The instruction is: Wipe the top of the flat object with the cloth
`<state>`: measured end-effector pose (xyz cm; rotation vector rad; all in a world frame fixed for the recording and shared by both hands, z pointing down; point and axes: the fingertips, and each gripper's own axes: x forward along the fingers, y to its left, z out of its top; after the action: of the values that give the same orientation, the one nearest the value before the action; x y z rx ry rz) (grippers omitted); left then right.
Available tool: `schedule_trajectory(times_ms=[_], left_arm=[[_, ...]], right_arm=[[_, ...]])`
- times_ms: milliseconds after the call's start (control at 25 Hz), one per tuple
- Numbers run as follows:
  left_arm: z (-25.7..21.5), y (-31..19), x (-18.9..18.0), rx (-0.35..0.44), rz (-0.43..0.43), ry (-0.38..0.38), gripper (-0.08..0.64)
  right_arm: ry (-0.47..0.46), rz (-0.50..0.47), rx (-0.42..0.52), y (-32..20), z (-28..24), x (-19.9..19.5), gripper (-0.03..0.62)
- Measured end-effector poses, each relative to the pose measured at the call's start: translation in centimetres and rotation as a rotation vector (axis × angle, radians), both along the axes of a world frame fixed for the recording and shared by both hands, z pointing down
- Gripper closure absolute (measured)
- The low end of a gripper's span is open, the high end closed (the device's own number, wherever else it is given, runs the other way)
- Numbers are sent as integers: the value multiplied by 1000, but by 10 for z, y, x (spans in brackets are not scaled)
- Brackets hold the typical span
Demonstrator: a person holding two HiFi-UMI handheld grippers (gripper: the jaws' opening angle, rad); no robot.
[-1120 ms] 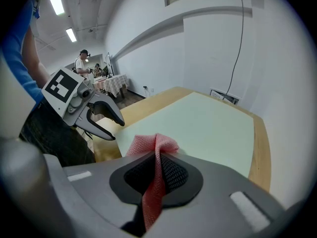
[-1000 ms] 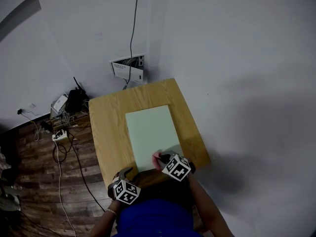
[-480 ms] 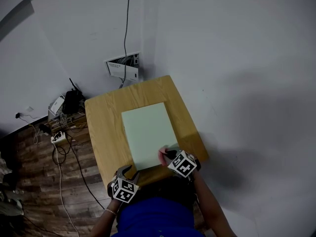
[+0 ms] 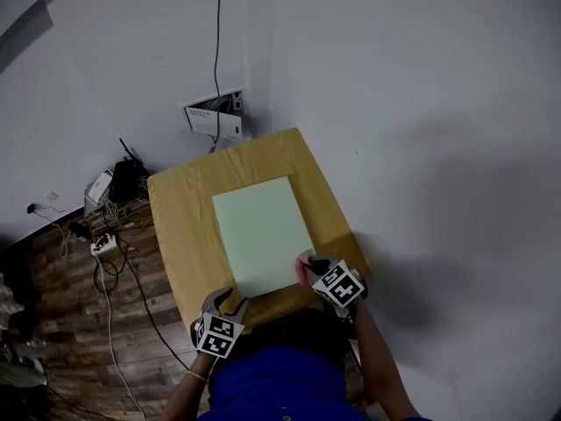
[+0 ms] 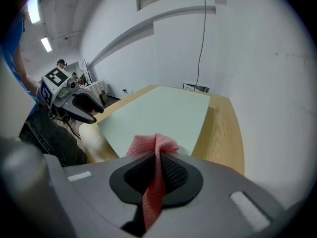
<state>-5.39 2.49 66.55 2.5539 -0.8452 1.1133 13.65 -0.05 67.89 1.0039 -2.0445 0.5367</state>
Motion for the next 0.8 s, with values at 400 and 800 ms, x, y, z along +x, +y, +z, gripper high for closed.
schedule_trajectory(times_ms=[400,800], left_arm=[[-9,-9,4,8,-25,35,394],[-41,-29,8,56,-92,157,443]], right_arm=[[-43,58,1,0,1,6,572],[-164,83,104,-11,-37,-15,572]])
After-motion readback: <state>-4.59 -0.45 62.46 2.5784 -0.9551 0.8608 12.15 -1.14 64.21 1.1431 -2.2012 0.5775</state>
